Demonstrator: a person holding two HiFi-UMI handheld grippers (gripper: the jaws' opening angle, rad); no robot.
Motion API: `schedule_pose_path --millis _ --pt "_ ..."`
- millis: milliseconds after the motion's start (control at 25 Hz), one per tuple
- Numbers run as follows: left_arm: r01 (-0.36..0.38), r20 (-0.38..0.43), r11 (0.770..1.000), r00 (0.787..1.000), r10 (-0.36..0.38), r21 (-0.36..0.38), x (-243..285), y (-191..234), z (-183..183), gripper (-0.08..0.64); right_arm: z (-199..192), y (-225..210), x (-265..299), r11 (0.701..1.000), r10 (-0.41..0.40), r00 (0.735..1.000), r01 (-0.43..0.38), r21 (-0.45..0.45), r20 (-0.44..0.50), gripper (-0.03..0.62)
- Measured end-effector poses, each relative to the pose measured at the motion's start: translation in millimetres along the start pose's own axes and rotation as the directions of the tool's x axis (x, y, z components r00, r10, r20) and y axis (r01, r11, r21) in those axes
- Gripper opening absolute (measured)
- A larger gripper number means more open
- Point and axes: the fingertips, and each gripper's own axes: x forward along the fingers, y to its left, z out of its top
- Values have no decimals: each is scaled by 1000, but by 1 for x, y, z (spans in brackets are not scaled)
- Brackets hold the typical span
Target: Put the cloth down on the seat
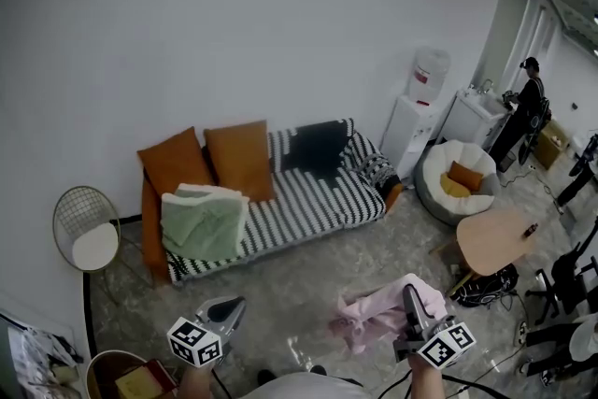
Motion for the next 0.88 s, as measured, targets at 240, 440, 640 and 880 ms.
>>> schedule_pose_path --millis 240,440,640,880 --pt "11 -2 1000 1000 -11 5 -20 14 -3 0 -11 13 1 999 -35 999 35 0 1 26" --pt "13 -16 1000 1000 -13 4 -42 30 -9 0 -22 28 6 998 -56 998 56 -2 -2 25" --pt "6 -37 1000 999 -6 -2 -57 49 -19 0 -30 39 12 998 -68 998 68 5 2 25" --pt "16 -39 1000 999 -16 -5 -64 60 -22 0 -41 51 19 998 -67 998 67 19 -3 26"
